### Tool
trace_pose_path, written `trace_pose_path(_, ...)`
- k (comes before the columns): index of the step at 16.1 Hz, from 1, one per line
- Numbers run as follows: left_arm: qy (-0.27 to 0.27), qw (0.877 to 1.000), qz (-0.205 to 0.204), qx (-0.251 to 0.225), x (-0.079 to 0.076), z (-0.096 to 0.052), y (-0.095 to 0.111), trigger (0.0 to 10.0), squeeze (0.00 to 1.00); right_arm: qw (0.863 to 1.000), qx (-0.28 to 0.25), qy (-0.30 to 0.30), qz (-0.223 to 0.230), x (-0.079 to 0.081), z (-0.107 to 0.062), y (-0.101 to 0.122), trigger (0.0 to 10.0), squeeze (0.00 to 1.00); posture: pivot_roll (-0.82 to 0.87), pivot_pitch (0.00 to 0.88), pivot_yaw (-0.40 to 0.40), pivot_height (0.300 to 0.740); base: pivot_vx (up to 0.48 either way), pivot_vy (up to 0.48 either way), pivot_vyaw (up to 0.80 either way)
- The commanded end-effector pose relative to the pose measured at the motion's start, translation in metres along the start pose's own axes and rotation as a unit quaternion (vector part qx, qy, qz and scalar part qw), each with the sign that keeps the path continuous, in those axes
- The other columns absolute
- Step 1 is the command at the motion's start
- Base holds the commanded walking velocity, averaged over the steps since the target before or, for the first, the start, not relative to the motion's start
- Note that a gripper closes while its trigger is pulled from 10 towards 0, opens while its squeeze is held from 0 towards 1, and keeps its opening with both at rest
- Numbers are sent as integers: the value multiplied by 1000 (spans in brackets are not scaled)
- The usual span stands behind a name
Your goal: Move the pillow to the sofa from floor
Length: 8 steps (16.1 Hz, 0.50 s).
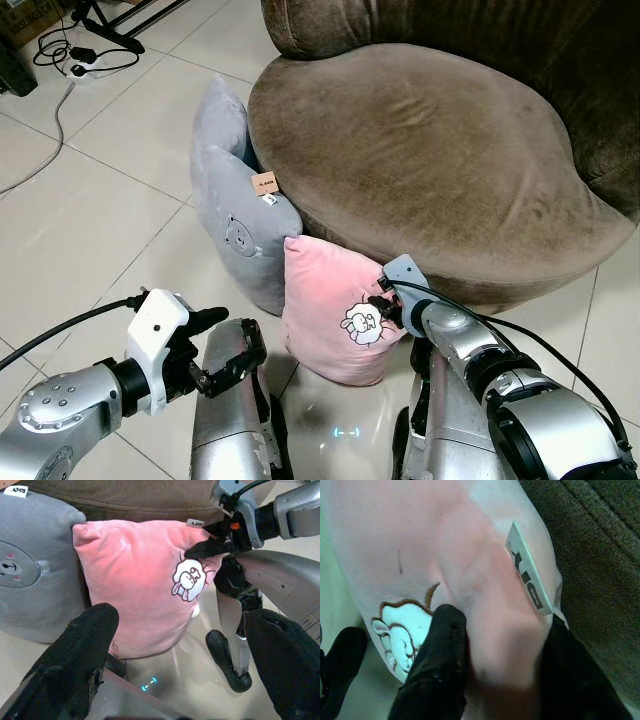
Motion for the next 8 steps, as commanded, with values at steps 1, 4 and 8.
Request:
trace_pose_path(1,3,1000,3,16,0,0,-5,10000,0,1000,8,12,2,6,1,-6,0,0,110,234,73,505,0,0,0)
trace_pose_path(4,7,1000,10,13,3,3,-4,10000,0,1000,8,16,0,6,0,-7,0,0,104,215,76,505,0,0,0)
trace_pose_path(8,48,998,28,-17,10,10,1,10000,0,999,-4,38,-6,5,-3,-9,0,0,76,158,89,505,0,0,0)
Point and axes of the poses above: a point about 5 cm out from each wrist's last joint towards the gripper, its own z axis pointing out of the wrist towards the gripper, its own y axis along the axis of the wrist's last joint, x = y × z, the point moved 2 cm from there along z, pointing out of the wrist towards the gripper, and after that the axes turned 1 degree about -z, right-handed, at the moved point
